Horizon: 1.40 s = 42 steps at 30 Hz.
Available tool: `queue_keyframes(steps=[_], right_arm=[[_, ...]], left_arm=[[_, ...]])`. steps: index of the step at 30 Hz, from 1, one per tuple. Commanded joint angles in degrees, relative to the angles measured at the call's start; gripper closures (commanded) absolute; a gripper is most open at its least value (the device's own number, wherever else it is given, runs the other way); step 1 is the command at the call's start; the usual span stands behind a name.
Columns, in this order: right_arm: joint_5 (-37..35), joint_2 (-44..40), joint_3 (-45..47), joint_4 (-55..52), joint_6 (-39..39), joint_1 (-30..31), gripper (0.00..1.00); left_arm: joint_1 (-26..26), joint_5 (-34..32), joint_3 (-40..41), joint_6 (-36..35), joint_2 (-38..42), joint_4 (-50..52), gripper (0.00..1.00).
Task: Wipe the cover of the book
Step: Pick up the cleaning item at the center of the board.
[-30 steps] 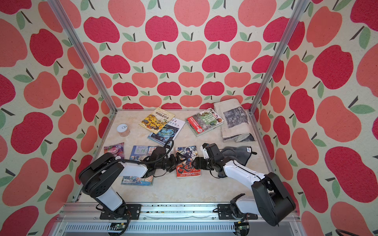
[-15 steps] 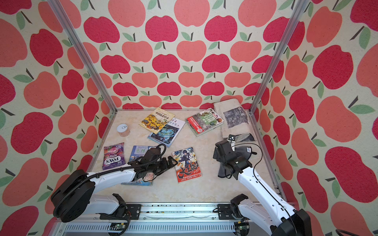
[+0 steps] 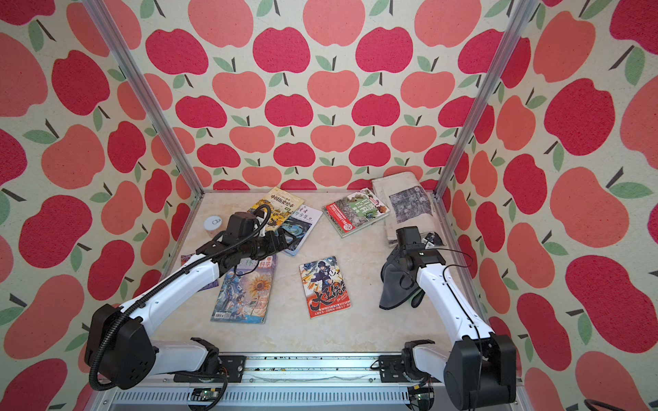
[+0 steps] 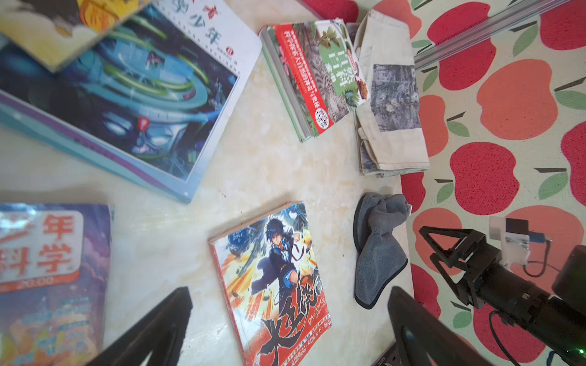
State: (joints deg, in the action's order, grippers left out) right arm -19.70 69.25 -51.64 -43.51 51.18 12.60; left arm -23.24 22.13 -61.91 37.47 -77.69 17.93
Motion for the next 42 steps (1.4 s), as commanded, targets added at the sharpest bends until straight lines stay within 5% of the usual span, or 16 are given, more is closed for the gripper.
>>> queue_keyframes(steps=[1, 11, 19, 23, 26, 29, 33, 36, 38, 41, 42], right_arm=[[7.28, 1.88, -2.44, -8.39, 11.34, -0.65, 0.01], [11.35, 4.39, -2.42, -6.18, 23.3, -8.14, 0.01], [19.87, 17.3, -6.02, -1.44, 24.6, -12.6, 0.01], [21.42, 20.82, -4.62, 2.44, 27.28, -12.7, 0.01], [23.43, 25.72, -4.54, 2.87, 27.49, -12.94, 0.01], [25.68, 28.52, -3.35, 4.09, 27.17, -12.91, 0.04], [23.35, 25.85, -0.17, 5.18, 25.3, -12.86, 0.21], [20.99, 22.29, 1.54, 4.84, 21.73, -12.56, 0.45], [19.8, 20.39, 2.44, 4.26, 18.33, -12.54, 0.75], [18.4, 17.96, 4.12, 4.09, 12.13, -12.2, 0.99], [18.1, 17.04, 4.84, 4.53, 10.17, -11.81, 1.0]], left_arm=[[2.82, 1.23, -7.89, -11.08, -2.89, 9.94, 0.01], [13.34, 8.98, -1.31, -11.71, -4.09, -2.88, 0.01], [11.44, 7.58, 0.51, -12.82, -1.71, -1.4, 0.01], [10.91, 5.96, 0.25, -7.55, -1.16, 0.91, 0.01], [9.94, 11.9, 5.59, 1.53, -0.69, -7.94, 0.01], [6.25, 7.76, 10.58, 0.76, 0.38, -15.25, 0.01], [2.39, 0.18, 12.39, -5.43, -0.45, -16.45, 0.01], [2.02, 2.1, 14.95, -5.19, -3.83, -22.18, 0.01], [1.65, 4.33, 15.29, -4.83, -6.59, -24.59, 0.01], [1.15, 5.95, 12.37, -5.26, -11.87, -20.75, 0.01], [0.95, 6.33, 12.35, -4.3, -13.43, -20.69, 0.01]])
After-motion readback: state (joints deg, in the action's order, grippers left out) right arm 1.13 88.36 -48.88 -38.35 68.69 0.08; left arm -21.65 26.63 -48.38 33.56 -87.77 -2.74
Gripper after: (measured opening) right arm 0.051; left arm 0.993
